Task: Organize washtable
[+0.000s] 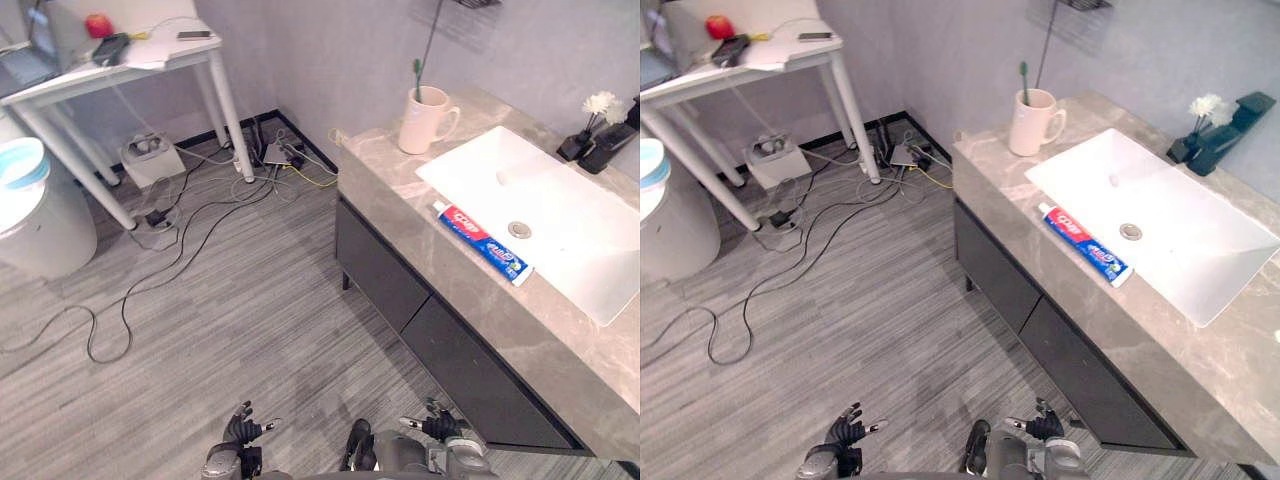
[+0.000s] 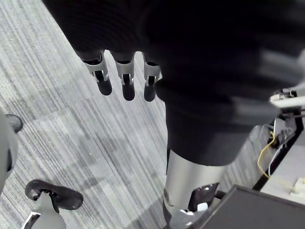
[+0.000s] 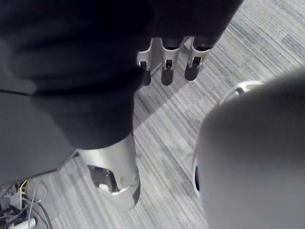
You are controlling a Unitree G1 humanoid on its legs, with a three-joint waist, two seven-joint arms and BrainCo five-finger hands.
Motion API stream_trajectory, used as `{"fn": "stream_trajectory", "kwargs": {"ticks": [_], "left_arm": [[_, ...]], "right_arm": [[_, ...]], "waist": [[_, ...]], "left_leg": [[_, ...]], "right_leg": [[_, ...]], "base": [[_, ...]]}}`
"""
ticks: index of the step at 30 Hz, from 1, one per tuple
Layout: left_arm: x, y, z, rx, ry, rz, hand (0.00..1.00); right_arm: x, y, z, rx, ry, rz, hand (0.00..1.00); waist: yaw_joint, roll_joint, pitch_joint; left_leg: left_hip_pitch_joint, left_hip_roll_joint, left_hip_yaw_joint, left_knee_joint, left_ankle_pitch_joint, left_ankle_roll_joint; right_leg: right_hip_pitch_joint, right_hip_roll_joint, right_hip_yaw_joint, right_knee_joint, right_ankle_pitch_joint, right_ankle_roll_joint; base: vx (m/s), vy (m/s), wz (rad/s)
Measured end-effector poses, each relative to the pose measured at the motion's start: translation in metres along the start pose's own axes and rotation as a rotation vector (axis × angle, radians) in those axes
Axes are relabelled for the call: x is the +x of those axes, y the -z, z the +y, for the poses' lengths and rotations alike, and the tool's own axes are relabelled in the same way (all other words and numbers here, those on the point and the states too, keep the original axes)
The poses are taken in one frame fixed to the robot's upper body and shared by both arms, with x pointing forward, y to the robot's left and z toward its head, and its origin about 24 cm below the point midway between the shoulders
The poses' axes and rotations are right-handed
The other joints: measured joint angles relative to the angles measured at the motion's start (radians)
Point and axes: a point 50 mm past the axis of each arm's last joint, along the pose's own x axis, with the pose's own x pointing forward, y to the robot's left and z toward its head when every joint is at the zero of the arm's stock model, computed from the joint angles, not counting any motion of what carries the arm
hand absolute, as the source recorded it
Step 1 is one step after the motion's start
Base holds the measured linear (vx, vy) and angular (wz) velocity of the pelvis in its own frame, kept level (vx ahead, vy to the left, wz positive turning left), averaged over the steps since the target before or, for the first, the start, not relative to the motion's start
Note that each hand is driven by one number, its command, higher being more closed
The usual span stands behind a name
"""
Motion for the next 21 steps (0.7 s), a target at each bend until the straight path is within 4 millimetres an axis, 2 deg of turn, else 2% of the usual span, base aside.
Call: {"fn": "stream_trajectory", "kwargs": {"ticks": [2, 4, 6, 7, 8, 9, 10, 11, 14, 17, 20, 21], "left_arm": [[0.000, -0.002, 0.000, -0.001, -0.002, -0.011, 0.00], [0.002, -0.008, -0.002, 0.006, 0.006, -0.030, 0.00], [0.002, -0.010, -0.003, 0.008, 0.007, -0.037, 0.00], [0.003, -0.010, -0.003, 0.016, 0.010, -0.038, 0.00], [0.002, -0.010, -0.005, 0.026, 0.016, -0.036, 0.00], [0.002, -0.009, -0.009, 0.037, 0.033, -0.034, 0.00], [0.003, -0.010, -0.012, 0.042, 0.042, -0.035, 0.00], [0.004, -0.011, -0.008, 0.059, 0.038, -0.036, 0.00], [0.004, -0.012, 0.000, 0.078, 0.023, -0.035, 0.00], [0.003, -0.007, 0.005, 0.100, 0.015, -0.013, 0.00], [0.002, -0.004, 0.017, 0.119, -0.010, -0.002, 0.00], [0.002, -0.005, 0.019, 0.124, -0.013, -0.003, 0.00]], "right_arm": [[0.000, -0.003, 0.003, 0.014, -0.003, -0.014, 0.00], [0.001, -0.004, 0.002, 0.018, -0.001, -0.017, 0.00], [0.003, -0.008, 0.003, 0.020, -0.004, -0.024, 0.00], [0.003, -0.008, 0.003, 0.023, -0.003, -0.024, 0.00], [0.002, -0.006, 0.000, 0.019, 0.003, -0.019, 0.00], [0.001, -0.002, -0.006, 0.008, 0.017, -0.009, 0.00], [-0.001, 0.004, -0.011, 0.003, 0.029, 0.011, 0.00], [-0.004, 0.013, -0.011, 0.008, 0.028, 0.037, 0.00], [-0.005, 0.016, -0.002, 0.026, 0.007, 0.045, 0.00], [-0.005, 0.017, 0.003, 0.033, -0.004, 0.054, 0.00], [-0.005, 0.017, 0.011, 0.003, -0.035, 0.058, 0.00], [-0.005, 0.017, 0.011, 0.003, -0.035, 0.060, 0.00]], "waist": [[0.015, -0.014, 0.005], [0.020, -0.016, 0.005], [0.020, -0.017, 0.007], [0.019, -0.018, 0.008], [0.018, -0.010, 0.005], [0.015, 0.010, 0.005], [0.015, 0.024, 0.006], [0.015, -0.001, -0.005], [0.017, -0.052, -0.023], [0.019, -0.063, -0.025], [0.014, -0.066, -0.028], [0.013, -0.070, -0.032]], "left_leg": [[-0.046, -0.007, -0.019, 0.030, -0.012, 0.019], [-0.114, -0.032, -0.071, -0.036, -0.023, 0.031], [-0.167, -0.089, -0.189, -0.185, -0.026, 0.028], [-0.175, -0.130, -0.305, -0.308, -0.019, 0.016], [-0.172, -0.149, -0.384, -0.405, 0.010, -0.014], [-0.172, -0.150, -0.442, -0.480, 0.086, -0.017], [-0.171, -0.146, -0.443, -0.467, 0.120, 0.006], [-0.149, -0.164, -0.409, -0.476, 0.109, 0.023], [-0.133, -0.212, -0.318, -0.510, 0.088, 0.063], [-0.080, -0.248, -0.228, -0.550, 0.078, 0.099], [0.001, -0.268, -0.151, -0.641, 0.092, 0.121], [0.008, -0.270, -0.141, -0.657, 0.094, 0.124]], "right_leg": [[0.056, 0.014, 0.075, -0.037, 0.002, -0.001], [0.074, 0.016, 0.155, -0.047, 0.004, 0.002], [0.079, 0.012, 0.241, -0.054, 0.008, 0.017], [0.086, 0.008, 0.294, -0.057, 0.006, 0.037], [0.098, 0.008, 0.320, -0.062, 0.003, 0.053], [0.112, 0.017, 0.351, -0.065, -0.008, 0.076], [0.129, 0.018, 0.374, -0.061, -0.021, 0.096], [0.130, -0.014, 0.395, -0.046, -0.039, 0.124], [0.079, -0.080, 0.464, -0.001, -0.075, 0.179], [0.053, -0.130, 0.491, 0.053, -0.092, 0.210], [0.037, -0.158, 0.400, 0.063, -0.072, 0.241], [0.038, -0.162, 0.373, 0.048, -0.065, 0.241]], "base": [[0.32, 0.005, -1.32], [0.26, 0.098, -1.31], [0.21, 0.172, -1.29], [0.19, 0.205, -1.21], [0.22, 0.269, -1.26], [0.16, 0.256, -0.91], [0.15, 0.303, -0.76], [0.12, 0.249, -0.53], [0.14, 0.300, -0.63], [0.12, 0.234, -0.75], [0.10, 0.143, -0.73], [0.09, 0.082, -0.40]]}}
